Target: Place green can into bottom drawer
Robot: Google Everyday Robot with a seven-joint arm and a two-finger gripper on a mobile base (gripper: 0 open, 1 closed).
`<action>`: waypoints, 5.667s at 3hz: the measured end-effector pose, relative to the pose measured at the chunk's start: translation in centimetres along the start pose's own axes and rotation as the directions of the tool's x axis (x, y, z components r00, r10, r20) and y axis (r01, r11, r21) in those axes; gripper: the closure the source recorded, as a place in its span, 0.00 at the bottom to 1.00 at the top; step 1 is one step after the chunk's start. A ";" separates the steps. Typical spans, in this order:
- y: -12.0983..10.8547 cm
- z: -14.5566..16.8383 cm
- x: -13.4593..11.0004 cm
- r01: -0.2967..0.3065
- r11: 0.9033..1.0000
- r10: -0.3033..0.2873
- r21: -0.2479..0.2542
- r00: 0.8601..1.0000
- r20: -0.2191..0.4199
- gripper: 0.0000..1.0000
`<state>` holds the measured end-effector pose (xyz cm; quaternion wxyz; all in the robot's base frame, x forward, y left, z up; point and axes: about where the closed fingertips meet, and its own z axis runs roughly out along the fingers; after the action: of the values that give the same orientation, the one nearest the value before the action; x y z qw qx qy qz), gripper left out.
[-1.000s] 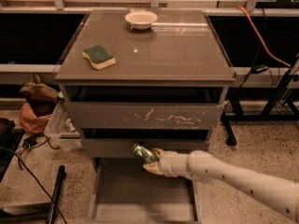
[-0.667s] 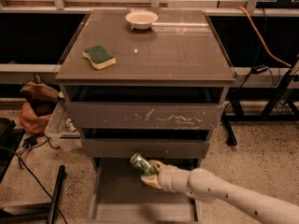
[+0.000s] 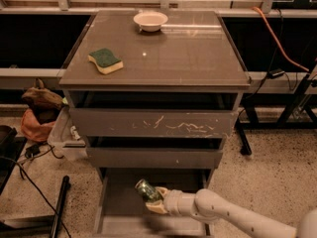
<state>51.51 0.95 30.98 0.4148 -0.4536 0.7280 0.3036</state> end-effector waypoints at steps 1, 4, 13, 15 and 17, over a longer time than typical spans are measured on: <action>-4.1 2.4 3.6 -0.066 0.997 0.061 -0.047 0.992 -0.108 1.00; -7.2 5.1 12.5 -0.298 0.949 0.212 -0.102 0.845 -0.490 1.00; -6.0 4.5 14.3 -0.365 0.926 0.274 -0.096 0.823 -0.497 0.00; -11.5 -8.2 7.4 -0.300 0.928 0.361 0.219 0.869 -0.339 0.00; -10.9 -19.6 -0.4 -0.241 0.860 0.404 0.450 0.860 -0.310 0.00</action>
Offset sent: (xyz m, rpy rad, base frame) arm 0.0816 -0.0521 -0.1291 -0.3580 0.4844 0.0526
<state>55.12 -19.33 39.85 0.2844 -0.2805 0.9090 0.1190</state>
